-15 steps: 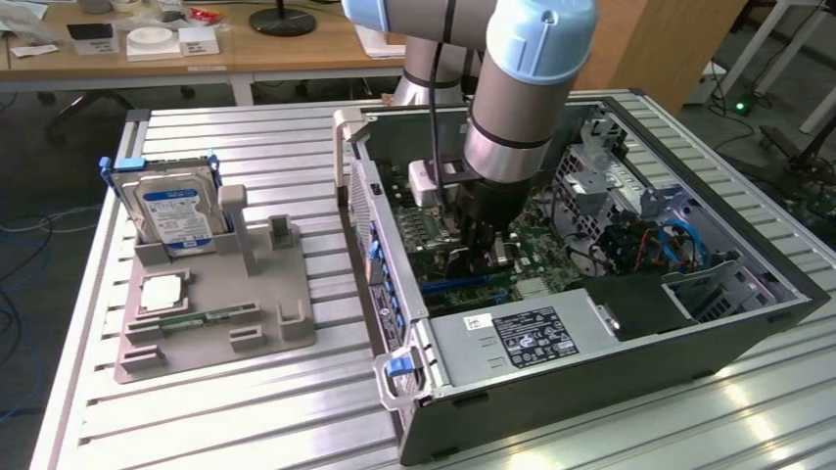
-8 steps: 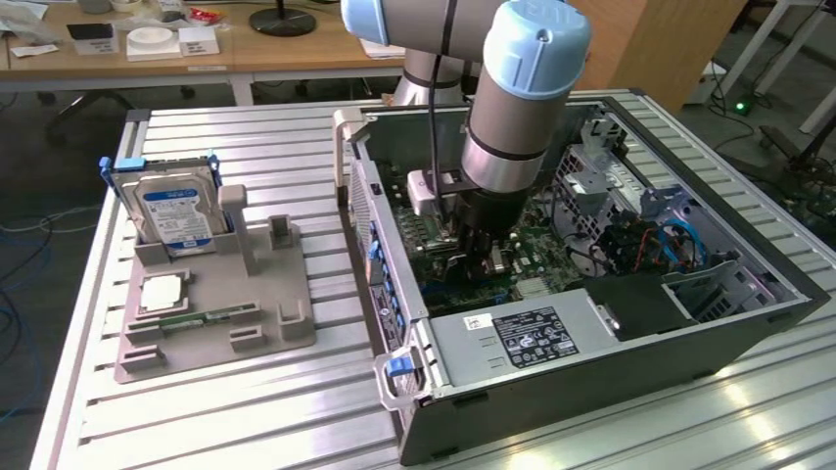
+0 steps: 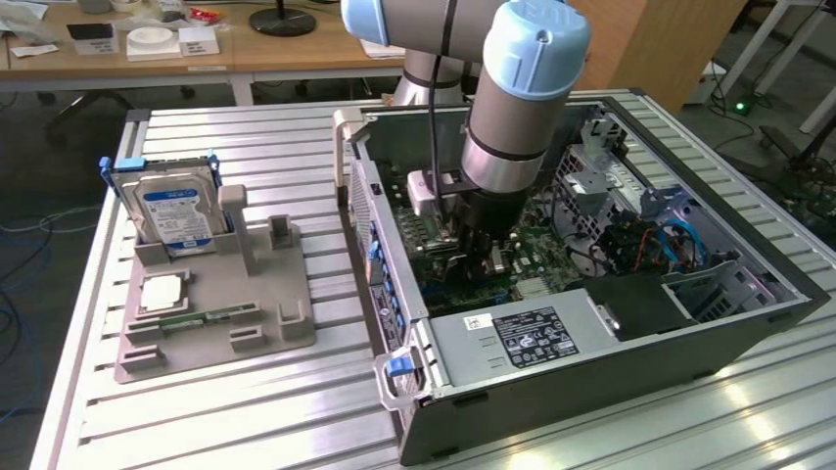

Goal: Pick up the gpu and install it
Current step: 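Insert the gpu into the slot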

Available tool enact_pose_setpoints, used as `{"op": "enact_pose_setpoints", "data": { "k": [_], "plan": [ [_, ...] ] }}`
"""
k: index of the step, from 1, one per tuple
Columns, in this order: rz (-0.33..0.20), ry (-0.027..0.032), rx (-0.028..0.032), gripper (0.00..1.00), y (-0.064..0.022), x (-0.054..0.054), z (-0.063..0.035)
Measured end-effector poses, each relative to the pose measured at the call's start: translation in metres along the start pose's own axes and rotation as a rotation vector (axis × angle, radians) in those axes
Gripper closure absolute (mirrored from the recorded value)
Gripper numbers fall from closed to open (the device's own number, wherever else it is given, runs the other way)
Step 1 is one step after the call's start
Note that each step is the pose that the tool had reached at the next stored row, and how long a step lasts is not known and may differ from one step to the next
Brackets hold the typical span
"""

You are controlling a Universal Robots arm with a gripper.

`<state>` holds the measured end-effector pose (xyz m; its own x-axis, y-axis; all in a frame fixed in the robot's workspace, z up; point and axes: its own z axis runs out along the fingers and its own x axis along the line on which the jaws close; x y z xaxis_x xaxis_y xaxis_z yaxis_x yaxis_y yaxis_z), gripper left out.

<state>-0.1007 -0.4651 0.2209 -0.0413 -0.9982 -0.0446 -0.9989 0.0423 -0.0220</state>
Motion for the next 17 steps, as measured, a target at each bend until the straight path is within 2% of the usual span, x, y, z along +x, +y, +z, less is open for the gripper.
{"op": "enact_pose_setpoints", "data": {
  "k": [17],
  "plan": [
    [0.000,0.0000,-0.0001,0.73,0.0000,0.0001,0.0008]
  ]
}}
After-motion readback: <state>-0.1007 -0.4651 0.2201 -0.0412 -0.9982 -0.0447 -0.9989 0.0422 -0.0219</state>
